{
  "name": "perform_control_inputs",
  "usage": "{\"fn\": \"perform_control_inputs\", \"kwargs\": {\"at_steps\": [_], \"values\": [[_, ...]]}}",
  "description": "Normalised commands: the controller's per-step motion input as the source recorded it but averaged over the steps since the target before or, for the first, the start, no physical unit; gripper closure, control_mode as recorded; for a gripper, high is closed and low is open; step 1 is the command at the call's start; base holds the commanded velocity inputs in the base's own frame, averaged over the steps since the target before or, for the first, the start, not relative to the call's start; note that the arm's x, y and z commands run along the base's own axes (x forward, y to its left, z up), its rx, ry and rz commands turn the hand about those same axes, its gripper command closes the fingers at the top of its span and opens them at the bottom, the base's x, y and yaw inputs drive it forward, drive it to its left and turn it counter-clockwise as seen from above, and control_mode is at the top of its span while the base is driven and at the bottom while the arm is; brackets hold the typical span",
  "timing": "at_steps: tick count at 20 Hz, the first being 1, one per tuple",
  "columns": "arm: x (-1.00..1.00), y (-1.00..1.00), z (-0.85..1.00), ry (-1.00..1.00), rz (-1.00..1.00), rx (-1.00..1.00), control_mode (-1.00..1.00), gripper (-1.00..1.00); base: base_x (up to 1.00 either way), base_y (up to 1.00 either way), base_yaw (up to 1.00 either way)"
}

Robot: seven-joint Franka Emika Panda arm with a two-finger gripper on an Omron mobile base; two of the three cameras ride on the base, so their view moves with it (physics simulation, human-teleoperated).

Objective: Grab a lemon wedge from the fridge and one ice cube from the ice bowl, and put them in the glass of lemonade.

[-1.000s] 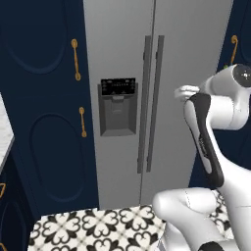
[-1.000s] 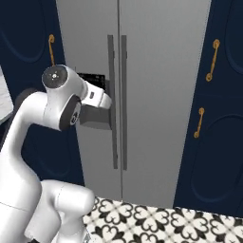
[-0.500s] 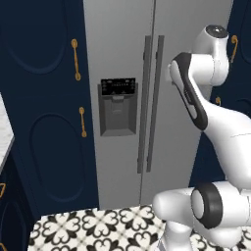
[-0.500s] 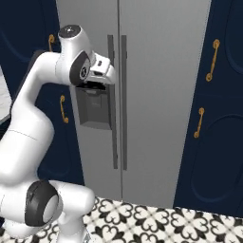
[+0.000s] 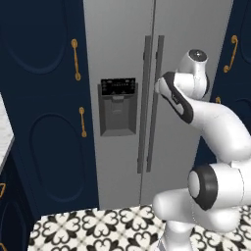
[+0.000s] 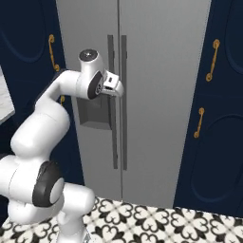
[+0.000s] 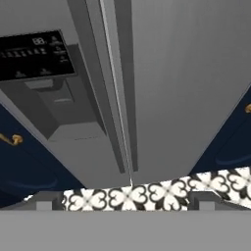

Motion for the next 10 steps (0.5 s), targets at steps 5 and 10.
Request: {"fn": "perform_control_inputs", "kwargs": {"at_steps": [5,10], "values": [[0.41,-0.05,-0.06,0.0,-0.03,0.0,-1.0,-1.0,0.0,0.0,0.0],[0.4,-0.01,-0.2,0.0,-0.01,0.0,-1.0,-1.0,0.0,0.0,0.0]]}}
